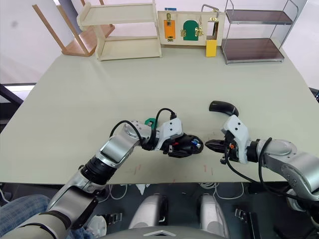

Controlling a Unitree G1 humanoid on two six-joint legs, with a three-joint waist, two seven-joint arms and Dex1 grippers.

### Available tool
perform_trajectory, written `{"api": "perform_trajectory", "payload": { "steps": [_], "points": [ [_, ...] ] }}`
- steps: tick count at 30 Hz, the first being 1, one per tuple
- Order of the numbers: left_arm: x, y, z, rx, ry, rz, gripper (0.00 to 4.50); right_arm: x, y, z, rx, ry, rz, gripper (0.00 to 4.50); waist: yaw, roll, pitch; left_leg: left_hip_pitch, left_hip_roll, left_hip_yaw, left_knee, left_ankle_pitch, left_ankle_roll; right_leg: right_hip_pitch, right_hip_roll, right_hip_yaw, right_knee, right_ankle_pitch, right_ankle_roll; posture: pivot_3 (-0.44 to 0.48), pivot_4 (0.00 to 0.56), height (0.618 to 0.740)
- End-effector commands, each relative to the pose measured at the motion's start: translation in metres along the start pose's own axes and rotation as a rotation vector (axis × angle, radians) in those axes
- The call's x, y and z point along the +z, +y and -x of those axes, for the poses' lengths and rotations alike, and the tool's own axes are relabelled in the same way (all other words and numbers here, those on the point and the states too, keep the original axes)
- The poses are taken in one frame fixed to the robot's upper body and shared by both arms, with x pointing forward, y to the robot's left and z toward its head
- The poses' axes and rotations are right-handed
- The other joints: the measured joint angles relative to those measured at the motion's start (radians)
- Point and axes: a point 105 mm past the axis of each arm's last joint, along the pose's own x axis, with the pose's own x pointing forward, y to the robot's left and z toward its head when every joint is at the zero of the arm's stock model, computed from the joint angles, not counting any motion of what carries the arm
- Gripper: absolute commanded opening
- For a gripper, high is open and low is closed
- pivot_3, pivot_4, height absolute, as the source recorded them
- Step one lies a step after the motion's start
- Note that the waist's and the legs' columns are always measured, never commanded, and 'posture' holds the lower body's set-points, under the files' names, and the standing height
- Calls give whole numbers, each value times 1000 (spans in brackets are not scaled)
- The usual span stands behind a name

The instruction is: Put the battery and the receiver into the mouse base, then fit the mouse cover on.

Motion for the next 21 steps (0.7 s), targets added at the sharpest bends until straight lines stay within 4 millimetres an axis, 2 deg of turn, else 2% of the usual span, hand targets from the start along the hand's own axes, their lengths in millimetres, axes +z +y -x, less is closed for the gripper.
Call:
{"api": "perform_trajectory", "payload": {
  "steps": [1,9,14,21],
  "points": [
    [-12,-9,-5,-35,38,30,2992,7,0,-3,-8,-109,93,78,0,0,0,0,0,0,0,0,0,0,0,0,0,0,0,0,150,740],
    [-12,-7,-4,-27,36,39,2992,2,1,-15,11,-212,74,78,0,0,0,0,0,0,0,0,0,0,0,0,0,0,0,0,150,740],
    [-13,-6,-4,-22,43,40,2992,-8,2,-19,44,-216,83,78,0,0,0,0,0,1,0,0,0,0,0,0,1,2,-3,0,150,740],
    [-12,-7,-5,-25,41,39,2992,-7,0,-29,55,-240,87,78,0,0,0,1,0,1,0,0,0,0,0,0,1,2,-3,0,150,740]
  ]
}}
